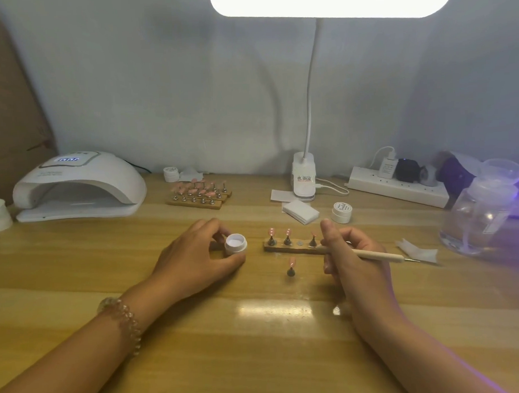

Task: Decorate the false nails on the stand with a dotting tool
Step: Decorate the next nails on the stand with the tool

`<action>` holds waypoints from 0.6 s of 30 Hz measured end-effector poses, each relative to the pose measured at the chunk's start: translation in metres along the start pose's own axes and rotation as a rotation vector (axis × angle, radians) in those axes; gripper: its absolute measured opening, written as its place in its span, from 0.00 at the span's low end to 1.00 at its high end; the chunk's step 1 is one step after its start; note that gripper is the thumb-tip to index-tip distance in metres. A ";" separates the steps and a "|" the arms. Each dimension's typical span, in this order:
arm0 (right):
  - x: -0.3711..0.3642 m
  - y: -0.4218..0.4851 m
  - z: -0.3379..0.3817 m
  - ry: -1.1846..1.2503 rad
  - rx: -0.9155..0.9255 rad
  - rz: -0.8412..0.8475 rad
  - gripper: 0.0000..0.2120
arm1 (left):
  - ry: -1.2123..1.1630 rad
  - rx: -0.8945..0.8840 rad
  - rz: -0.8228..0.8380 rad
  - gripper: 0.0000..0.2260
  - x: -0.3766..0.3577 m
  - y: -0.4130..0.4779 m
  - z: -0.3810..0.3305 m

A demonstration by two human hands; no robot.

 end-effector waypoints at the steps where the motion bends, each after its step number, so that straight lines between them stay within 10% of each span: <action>1: 0.000 -0.001 0.000 0.004 0.002 0.007 0.17 | -0.006 -0.020 -0.004 0.16 -0.001 0.000 -0.004; 18: -0.024 -0.025 -0.003 0.076 -0.047 0.171 0.14 | 0.010 -0.370 0.050 0.18 -0.022 -0.014 -0.060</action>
Point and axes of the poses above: each hand's wrist, its own y-axis towards the middle knuckle, its own x-axis out of the back of the hand, z = x × y, the point moved 5 cm from there along y, towards the middle knuckle, and after that the axes turned 7 degrees about -x, right-handed, at the moved point
